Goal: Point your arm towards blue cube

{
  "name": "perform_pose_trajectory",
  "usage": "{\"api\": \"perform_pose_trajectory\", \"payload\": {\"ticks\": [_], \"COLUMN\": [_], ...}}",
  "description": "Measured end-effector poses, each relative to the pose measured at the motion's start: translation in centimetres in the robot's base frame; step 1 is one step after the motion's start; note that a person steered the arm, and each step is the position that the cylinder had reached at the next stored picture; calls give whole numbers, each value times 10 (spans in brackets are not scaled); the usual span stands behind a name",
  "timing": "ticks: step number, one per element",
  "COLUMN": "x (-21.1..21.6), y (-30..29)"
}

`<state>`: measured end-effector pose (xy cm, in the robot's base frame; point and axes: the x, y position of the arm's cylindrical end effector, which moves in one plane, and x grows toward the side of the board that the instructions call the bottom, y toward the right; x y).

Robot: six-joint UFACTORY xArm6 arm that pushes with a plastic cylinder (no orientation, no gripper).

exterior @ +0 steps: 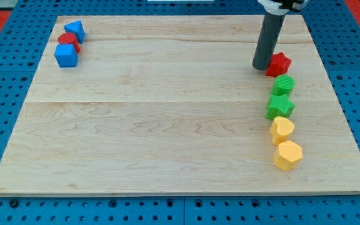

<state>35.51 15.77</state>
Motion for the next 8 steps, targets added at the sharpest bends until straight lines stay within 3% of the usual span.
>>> {"api": "perform_pose_trajectory", "payload": {"ticks": [1,2,5,7,8], "x": [-4,-4,43,44,25], "y": [-4,-53,-266,-447,-463]}}
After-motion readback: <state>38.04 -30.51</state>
